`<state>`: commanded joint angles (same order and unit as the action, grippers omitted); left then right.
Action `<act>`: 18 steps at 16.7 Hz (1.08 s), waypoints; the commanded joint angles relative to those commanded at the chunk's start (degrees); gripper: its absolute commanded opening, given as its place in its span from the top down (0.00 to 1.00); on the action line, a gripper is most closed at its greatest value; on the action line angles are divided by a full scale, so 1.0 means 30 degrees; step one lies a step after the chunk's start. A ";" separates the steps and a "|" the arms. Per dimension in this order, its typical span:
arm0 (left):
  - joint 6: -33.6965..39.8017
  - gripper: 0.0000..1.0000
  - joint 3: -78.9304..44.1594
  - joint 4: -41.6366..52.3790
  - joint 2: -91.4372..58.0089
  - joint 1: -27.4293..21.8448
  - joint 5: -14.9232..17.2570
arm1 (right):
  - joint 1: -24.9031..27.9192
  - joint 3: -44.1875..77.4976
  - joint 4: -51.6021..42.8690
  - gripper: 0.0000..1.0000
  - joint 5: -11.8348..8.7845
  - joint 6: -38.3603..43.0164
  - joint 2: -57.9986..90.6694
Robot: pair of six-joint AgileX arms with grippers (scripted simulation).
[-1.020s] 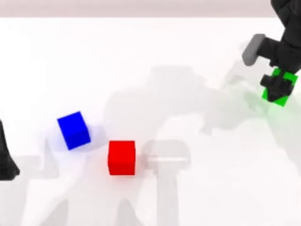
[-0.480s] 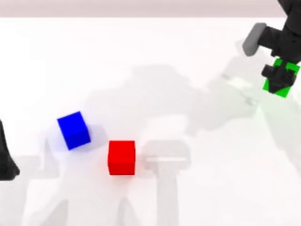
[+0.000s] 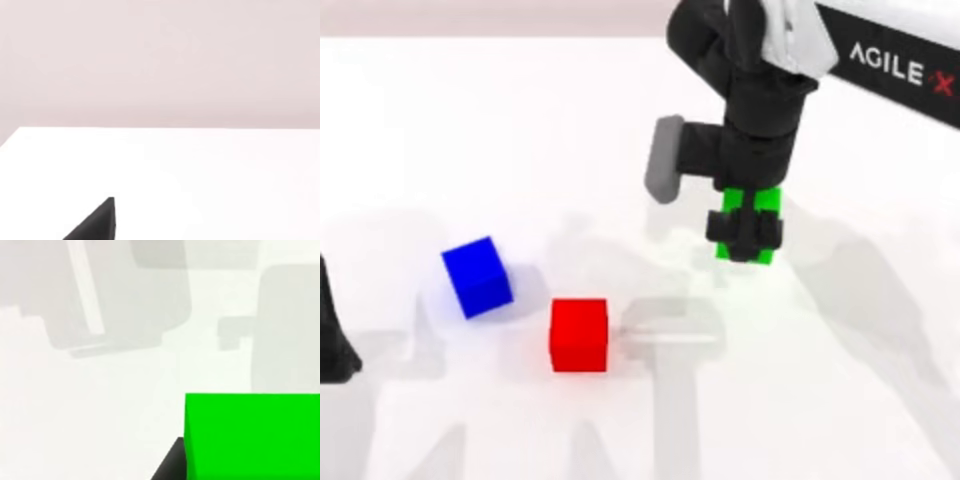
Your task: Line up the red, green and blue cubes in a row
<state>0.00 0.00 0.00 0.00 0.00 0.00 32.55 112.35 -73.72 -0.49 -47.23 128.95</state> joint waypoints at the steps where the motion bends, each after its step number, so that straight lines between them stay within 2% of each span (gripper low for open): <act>1: 0.0000 0.00 0.0000 0.0000 0.0000 0.0000 0.0000 | 0.1199 -0.0152 -0.0035 1.00 -0.0004 0.0190 -0.0170; 4: 0.0000 0.00 0.0000 0.0000 0.0000 0.0000 0.0000 | 0.3646 -0.0557 -0.0031 1.00 0.0014 0.0685 -0.0701; 6: 0.0000 0.00 0.0000 0.0000 0.0000 0.0000 0.0000 | 0.4259 -0.0691 0.0005 1.00 0.0031 0.0848 -0.0908; 12: 0.0000 0.00 0.0000 0.0000 0.0000 0.0000 0.0000 | 0.4206 -0.0936 0.0319 1.00 0.0015 0.0906 -0.0814; 18: 0.0000 0.00 0.0000 0.0000 0.0000 0.0000 0.0000 | 0.4260 -0.4232 0.4297 1.00 0.0026 0.0855 -0.0275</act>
<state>0.00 0.00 0.00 0.00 0.00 0.00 45.33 99.65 -60.83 -0.41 -44.66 128.12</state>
